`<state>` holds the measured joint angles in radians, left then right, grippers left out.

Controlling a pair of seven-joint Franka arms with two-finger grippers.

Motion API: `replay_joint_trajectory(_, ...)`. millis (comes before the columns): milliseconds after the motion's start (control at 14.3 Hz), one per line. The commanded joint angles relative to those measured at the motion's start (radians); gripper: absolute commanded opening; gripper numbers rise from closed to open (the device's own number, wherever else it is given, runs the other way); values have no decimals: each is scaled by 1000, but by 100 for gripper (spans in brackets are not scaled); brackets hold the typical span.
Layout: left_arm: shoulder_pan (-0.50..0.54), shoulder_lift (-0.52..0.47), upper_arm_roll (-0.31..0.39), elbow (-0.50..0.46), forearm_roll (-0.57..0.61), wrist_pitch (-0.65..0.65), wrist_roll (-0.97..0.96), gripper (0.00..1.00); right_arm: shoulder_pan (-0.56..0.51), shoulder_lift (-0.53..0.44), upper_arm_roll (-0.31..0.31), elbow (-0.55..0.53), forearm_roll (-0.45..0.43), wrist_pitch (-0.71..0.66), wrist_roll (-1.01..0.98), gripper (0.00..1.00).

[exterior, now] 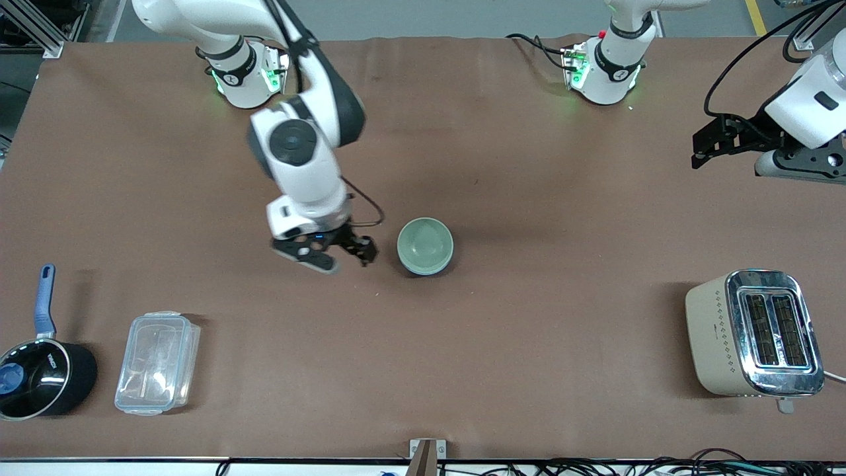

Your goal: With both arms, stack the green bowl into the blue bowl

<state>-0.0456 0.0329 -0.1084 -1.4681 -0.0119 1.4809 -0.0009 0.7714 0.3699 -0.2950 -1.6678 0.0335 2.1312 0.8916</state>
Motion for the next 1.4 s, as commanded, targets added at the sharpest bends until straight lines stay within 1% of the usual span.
replay_joint_trajectory(0,-5,10,-2,14,-10,9,1,100,3,-122,-77,-33,-46,-175,-119,100)
replay_joint_trajectory(140,0,9,-2,15,-10,9,1,100,-10,-201,-130,-33,-81,-275,-183,100)
replay_joint_trajectory(209,-2,10,-2,17,-10,9,-2,100,-30,-233,-151,-33,-84,-302,-224,100)
replay_joint_trajectory(349,-2,9,-4,15,-16,9,-2,100,-153,-307,-133,-26,-83,-370,-351,100)
replay_joint_trajectory(488,-3,9,-5,14,-17,7,-7,100,-286,-362,-84,6,-81,-443,-457,100)
replay_joint_trajectory(558,-6,9,-7,14,-17,7,-8,100,-347,-371,-58,38,-78,-483,-495,100)
replay_joint_trajectory(698,-3,5,-26,14,-17,7,-11,100,-470,-371,-14,139,-67,-606,-609,100)
replay_joint_trajectory(837,0,-1,-34,14,-19,6,-13,100,-582,-371,22,204,-60,-672,-724,100)
replay_joint_trajectory(907,-2,-1,-36,14,-19,4,-13,100,-645,-371,55,232,-54,-686,-774,100)
replay_joint_trajectory(977,-2,-1,-36,14,-17,4,-13,100,-705,-368,104,268,-49,-698,-795,100)
replay_joint_trajectory(1047,-2,2,-36,14,-16,4,-2,100,-766,-365,153,284,-49,-726,-795,100)
replay_joint_trajectory(1116,0,2,-34,15,-14,4,4,100,-838,-365,218,284,-47,-743,-796,100)
replay_joint_trajectory(1186,3,2,-34,15,-13,4,2,100,-880,-365,265,283,-47,-743,-815,100)
replay_joint_trajectory(1326,7,2,-33,15,-10,4,-2,100,-871,-365,272,277,-47,-747,-864,100)
